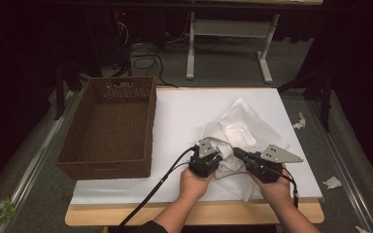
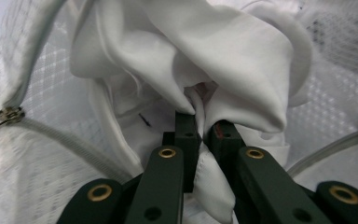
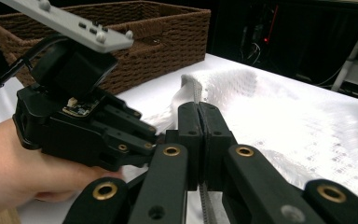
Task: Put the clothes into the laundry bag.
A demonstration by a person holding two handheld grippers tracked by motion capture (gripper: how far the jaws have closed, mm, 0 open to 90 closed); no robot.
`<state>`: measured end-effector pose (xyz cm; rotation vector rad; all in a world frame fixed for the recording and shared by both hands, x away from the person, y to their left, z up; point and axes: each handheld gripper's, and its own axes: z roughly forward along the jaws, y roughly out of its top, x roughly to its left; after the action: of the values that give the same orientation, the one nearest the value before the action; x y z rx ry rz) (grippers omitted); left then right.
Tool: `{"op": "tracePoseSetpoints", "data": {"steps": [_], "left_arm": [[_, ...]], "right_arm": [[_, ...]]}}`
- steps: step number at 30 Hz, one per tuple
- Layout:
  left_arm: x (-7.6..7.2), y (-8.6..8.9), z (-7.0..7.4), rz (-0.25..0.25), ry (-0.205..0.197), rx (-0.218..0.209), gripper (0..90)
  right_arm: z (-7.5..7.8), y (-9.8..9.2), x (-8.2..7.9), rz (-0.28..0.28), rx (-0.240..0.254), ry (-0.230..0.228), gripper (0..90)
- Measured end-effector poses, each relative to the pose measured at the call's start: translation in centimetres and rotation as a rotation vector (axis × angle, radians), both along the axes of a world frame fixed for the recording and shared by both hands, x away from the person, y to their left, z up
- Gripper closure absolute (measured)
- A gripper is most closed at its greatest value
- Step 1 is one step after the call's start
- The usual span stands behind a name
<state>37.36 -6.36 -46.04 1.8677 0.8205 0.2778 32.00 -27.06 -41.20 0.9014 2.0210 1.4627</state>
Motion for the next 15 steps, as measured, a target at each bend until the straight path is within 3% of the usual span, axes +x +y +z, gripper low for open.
{"op": "tracePoseSetpoints", "data": {"steps": [6, 11, 15], "left_arm": [[1.0, -1.5, 0.1, 0.050, -0.006, -0.050, 84.2], [1.5, -1.5, 0.0, 0.082, -0.023, -0.037, 84.2], [1.6, -0.1, 0.0, 0.126, -0.038, -0.022, 84.2]], "right_arm": [[0.3, 0.1, -0.3, 0.016, 0.025, -0.013, 89.5], [0.7, 0.1, -0.6, 0.027, 0.045, -0.026, 89.4], [0.9, -0.2, -0.6, 0.029, 0.062, -0.033, 89.5]]}}
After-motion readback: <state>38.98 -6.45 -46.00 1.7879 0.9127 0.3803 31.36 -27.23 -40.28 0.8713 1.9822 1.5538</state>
